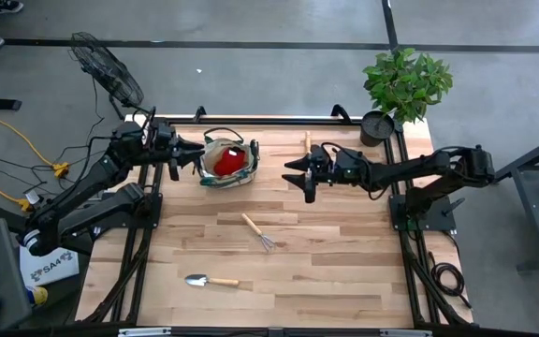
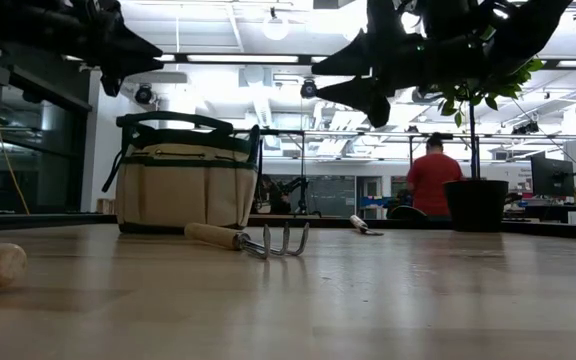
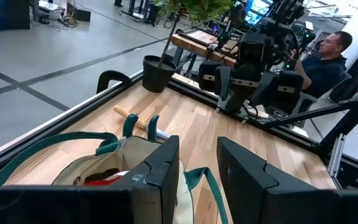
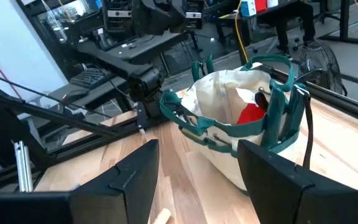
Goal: Pick & Place Garden tools in Gardening bag
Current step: Put the brown trowel into the gardening bag
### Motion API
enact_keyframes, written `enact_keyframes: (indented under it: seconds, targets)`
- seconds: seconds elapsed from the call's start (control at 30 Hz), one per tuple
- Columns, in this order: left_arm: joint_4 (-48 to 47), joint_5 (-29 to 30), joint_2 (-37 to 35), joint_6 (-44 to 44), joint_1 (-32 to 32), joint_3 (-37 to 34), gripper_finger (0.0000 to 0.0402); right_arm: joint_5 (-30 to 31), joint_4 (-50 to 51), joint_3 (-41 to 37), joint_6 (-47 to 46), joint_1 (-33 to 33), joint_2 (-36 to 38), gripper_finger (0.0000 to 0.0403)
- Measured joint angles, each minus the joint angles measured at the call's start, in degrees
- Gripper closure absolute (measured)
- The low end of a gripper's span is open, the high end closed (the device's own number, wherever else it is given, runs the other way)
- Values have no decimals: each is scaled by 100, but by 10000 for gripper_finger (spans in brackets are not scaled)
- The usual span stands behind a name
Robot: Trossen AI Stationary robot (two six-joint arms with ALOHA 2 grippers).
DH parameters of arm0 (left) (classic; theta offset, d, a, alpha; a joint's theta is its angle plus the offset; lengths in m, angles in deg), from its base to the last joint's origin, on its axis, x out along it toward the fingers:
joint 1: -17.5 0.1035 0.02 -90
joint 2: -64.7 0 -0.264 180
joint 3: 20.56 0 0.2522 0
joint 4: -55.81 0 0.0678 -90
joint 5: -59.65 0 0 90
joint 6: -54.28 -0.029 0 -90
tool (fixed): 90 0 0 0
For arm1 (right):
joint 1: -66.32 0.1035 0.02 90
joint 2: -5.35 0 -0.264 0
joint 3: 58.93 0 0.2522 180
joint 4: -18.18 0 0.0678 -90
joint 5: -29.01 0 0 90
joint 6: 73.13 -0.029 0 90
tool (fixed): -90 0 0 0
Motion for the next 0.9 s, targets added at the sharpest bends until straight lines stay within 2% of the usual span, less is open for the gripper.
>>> enact_keyframes:
  seconds: [0.1,0.23,0.4,0.5,0.7,0.8,0.9]
  targets:
    - [-4,-4,0,0,0,0,296,121,27,0,-74,2,0,192]
    - [-8,-10,0,0,0,0,296,656,85,0,-552,-2,0,192]
    - [-11,-8,0,0,0,0,296,1133,354,11,-614,2,0,192]
    - [-24,-8,0,0,0,0,296,1529,1278,273,-801,-1,0,192]
    - [-22,5,2,0,0,0,296,2425,3742,1096,-1341,-139,0,192]
    - [-28,5,2,0,0,0,296,2659,4442,1309,-1969,-383,0,192]
    - [-66,7,2,2,0,0,296,2648,4809,1325,-2476,-638,0,192]
